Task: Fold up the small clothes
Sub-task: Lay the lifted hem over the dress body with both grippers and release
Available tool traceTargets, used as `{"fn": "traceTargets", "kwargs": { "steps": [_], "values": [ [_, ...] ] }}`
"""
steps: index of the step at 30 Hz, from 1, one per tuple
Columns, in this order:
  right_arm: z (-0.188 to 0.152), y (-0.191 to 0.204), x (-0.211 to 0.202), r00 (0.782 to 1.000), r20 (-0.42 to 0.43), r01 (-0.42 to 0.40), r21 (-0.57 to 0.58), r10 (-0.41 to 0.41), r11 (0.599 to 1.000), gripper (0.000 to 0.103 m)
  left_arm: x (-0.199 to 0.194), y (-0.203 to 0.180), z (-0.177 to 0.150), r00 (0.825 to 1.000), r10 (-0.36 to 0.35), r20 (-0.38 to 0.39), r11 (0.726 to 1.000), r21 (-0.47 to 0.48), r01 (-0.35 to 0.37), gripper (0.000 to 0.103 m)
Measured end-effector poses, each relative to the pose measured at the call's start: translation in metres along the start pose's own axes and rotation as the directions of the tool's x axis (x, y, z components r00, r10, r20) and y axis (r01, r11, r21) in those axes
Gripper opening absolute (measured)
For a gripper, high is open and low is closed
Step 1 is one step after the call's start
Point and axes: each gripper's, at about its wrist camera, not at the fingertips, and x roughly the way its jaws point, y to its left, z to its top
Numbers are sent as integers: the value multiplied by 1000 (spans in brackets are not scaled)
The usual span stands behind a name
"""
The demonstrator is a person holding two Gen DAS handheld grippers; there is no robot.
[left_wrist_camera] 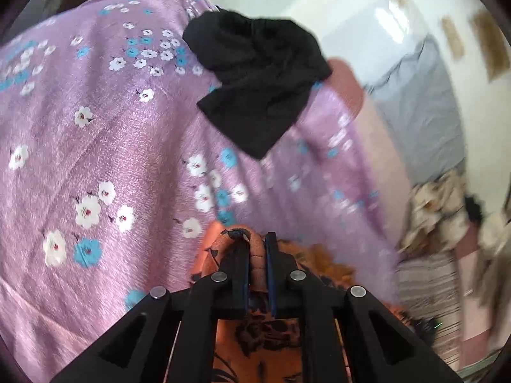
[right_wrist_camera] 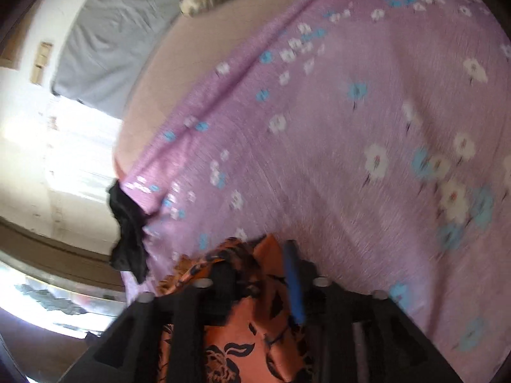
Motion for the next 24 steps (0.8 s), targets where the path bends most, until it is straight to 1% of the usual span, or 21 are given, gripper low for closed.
{"fn": "traceTargets", "kwargs": {
  "steps": [1,2,3,4,5,6,7,8,9,10,11,13,15,16,18,19,20,21,22,23,24],
  "values": [
    [-1,1,-8,1000,30,-3,-5,3,1000,72,-7,-1,-1,1000,-20,9,1000,-20,20,13],
    [-4,6,-18,998,58,11,-18,-10,1000,72,-15,-3,-3,999,-34,21,999,-32,35,15],
    [-7,13,-25,997,70,26,-42,-23,999,72,-24,-6,-5,998,-46,40,998,-32,47,24],
    [-11,21,-33,995,91,36,-70,-29,997,72,-32,-9,-7,997,-52,62,998,-28,54,41],
    [-13,25,-40,993,111,34,-79,-25,996,72,-43,-13,-11,993,-49,106,998,-23,51,52],
    [-18,29,-47,991,136,24,-78,-14,997,72,-55,-17,-14,984,-43,175,999,-25,48,74],
    [-20,30,-53,989,147,10,-72,1,997,72,-64,-18,-16,972,-37,231,998,-32,46,85],
    [-25,31,-56,988,150,-29,-59,38,998,72,-74,-21,-22,960,-27,279,998,-41,41,86],
    [-27,30,-57,988,145,-48,-44,54,998,74,-76,-23,-24,962,-13,272,999,-46,27,86],
    [-30,29,-55,990,131,-54,-17,56,998,75,-75,-28,-27,973,16,231,999,-48,-5,86],
    [-35,30,-50,995,98,-15,17,13,1000,75,-74,-33,-34,982,32,188,999,-34,-26,86],
    [-44,36,-50,995,56,79,14,-80,997,75,-76,-41,-50,986,51,156,999,5,-52,86],
    [-55,51,-68,987,117,114,-45,-108,992,75,-84,-47,-77,984,76,162,995,48,-85,86],
    [-61,61,-78,979,161,145,-92,-129,985,75,-85,-48,-92,980,106,166,991,60,-117,86],
    [-76,87,-95,958,242,203,-209,-151,957,75,-80,-43,-112,970,167,174,983,52,-178,86],
    [-89,101,-99,959,254,199,-278,-128,940,76,-75,-41,-118,963,207,175,975,48,-218,86],
    [-97,109,-97,967,228,182,-324,-110,928,76,-68,-41,-123,946,275,171,955,62,-289,85],
    [-107,117,-90,981,169,151,-375,-92,915,76,-63,-40,-125,927,337,164,932,84,-354,85],
    [-122,128,-78,994,89,102,-427,-71,898,76,-56,-40,-125,899,410,154,896,115,-429,85],
    [-136,137,-68,997,43,77,-466,-65,881,76,-52,-37,-126,880,449,153,873,134,-468,85],
    [-146,143,-61,997,19,73,-501,-73,862,74,-50,-33,-126,874,462,152,866,137,-482,85]
  ]
}}
